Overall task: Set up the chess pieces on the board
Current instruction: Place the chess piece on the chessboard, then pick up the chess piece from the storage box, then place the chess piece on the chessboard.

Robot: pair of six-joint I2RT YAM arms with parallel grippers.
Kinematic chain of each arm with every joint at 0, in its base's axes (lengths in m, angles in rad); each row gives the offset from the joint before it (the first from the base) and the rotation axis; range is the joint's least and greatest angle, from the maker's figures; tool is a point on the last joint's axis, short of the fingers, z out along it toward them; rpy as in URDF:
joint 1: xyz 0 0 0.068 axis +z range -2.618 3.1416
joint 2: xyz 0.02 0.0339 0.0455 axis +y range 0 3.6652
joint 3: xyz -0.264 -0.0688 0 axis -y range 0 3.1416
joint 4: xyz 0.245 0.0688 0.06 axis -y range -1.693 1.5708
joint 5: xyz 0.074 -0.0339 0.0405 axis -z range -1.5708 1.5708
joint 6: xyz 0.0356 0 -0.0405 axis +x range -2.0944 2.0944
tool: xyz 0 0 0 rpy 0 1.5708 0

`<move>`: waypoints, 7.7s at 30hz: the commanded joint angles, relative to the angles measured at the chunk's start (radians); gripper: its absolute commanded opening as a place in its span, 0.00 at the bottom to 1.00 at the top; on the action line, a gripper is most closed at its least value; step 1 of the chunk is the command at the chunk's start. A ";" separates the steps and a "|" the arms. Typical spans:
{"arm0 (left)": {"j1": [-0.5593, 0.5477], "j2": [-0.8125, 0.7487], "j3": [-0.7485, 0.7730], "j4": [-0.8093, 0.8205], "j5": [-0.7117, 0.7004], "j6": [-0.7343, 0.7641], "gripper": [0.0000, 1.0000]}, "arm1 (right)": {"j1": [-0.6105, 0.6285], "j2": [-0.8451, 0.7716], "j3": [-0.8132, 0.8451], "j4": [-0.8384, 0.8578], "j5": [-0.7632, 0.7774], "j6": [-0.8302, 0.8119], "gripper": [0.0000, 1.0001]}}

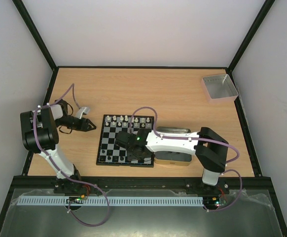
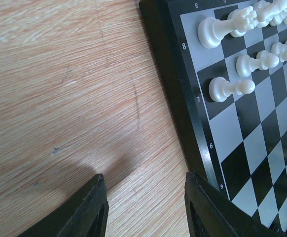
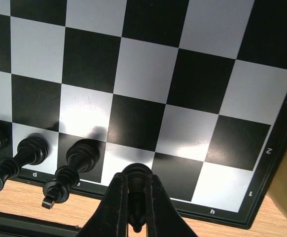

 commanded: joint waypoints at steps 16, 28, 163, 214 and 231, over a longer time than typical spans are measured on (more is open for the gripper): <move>0.006 0.085 -0.048 -0.005 -0.191 0.012 0.45 | 0.014 0.061 0.036 0.023 -0.018 0.008 0.03; 0.007 0.083 -0.047 -0.008 -0.187 0.014 0.45 | 0.015 0.072 0.042 0.021 -0.030 0.002 0.13; 0.025 0.135 -0.020 -0.014 -0.188 -0.005 0.45 | -0.011 -0.120 -0.102 -0.015 0.089 0.087 0.02; 0.033 0.128 -0.022 -0.016 -0.179 0.000 0.46 | -0.035 -0.037 -0.050 -0.005 0.111 0.073 0.29; 0.035 0.140 -0.016 -0.016 -0.181 -0.008 0.46 | -0.311 -0.261 -0.161 -0.105 0.230 -0.024 0.19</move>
